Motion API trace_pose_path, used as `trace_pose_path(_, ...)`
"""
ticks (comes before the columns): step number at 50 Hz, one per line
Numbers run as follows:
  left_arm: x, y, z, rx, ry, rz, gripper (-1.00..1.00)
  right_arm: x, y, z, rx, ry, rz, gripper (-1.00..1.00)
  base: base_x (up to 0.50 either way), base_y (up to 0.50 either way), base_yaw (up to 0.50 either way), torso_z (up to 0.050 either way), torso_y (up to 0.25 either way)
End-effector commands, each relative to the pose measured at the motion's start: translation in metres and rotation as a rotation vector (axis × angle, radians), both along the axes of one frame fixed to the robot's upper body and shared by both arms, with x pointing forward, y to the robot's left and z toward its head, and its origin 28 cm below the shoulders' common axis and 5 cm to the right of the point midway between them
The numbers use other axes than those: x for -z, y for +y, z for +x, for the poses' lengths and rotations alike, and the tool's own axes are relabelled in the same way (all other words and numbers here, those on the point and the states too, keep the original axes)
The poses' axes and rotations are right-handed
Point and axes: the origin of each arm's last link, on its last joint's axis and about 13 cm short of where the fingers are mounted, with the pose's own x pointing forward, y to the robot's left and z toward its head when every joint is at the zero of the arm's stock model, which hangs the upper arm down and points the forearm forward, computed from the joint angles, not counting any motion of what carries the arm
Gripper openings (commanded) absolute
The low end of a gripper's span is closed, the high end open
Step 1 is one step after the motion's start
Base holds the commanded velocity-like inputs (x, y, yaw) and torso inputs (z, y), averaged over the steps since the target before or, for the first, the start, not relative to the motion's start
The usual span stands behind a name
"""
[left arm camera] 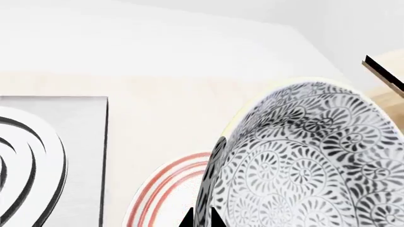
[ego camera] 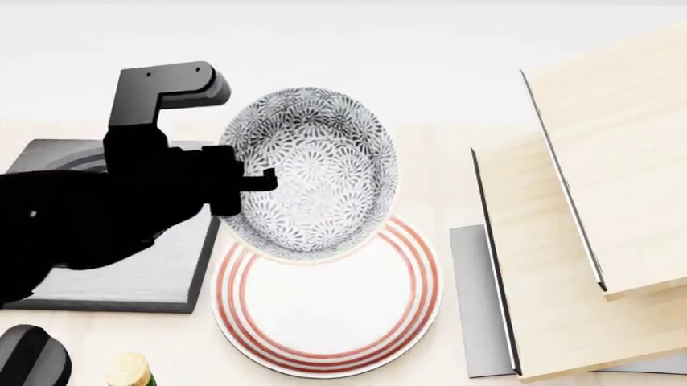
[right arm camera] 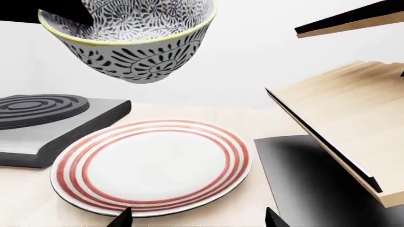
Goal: Pick up the akita bowl and put it on the plate.
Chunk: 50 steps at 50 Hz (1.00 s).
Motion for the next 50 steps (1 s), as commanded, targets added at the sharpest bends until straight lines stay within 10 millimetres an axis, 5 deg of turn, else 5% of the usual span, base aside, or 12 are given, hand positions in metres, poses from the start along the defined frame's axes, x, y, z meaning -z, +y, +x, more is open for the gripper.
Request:
trace_pose_path(1,0.001,-0.004,-0.006,0.076,0.029,0.004,-1.00,0.001,0.000,0.000,-0.002,0.003,-0.002,1.00,0.00,0.00,0.00,0.000,0.000)
trace_pose_path(29,0.020,-0.006,-0.014,0.233,0.167,-0.160,-1.00,0.007,0.003,0.002,-0.010,0.015,-0.009,1.00,0.00,0.00,0.00,0.000,0.000)
trace_pose_path(39,0.023,-0.002,0.009,-0.013,0.065,-0.178,-1.00,0.006,0.002,0.001,-0.008,0.016,-0.009,1.00,0.00,0.00,0.00,0.000,0.000)
trace_pose_path(50,0.028,-0.009,0.011,-0.035,0.029,-0.163,-1.00,0.006,0.002,0.001,-0.008,0.015,-0.007,1.00,0.00,0.00,0.00,0.000,0.001)
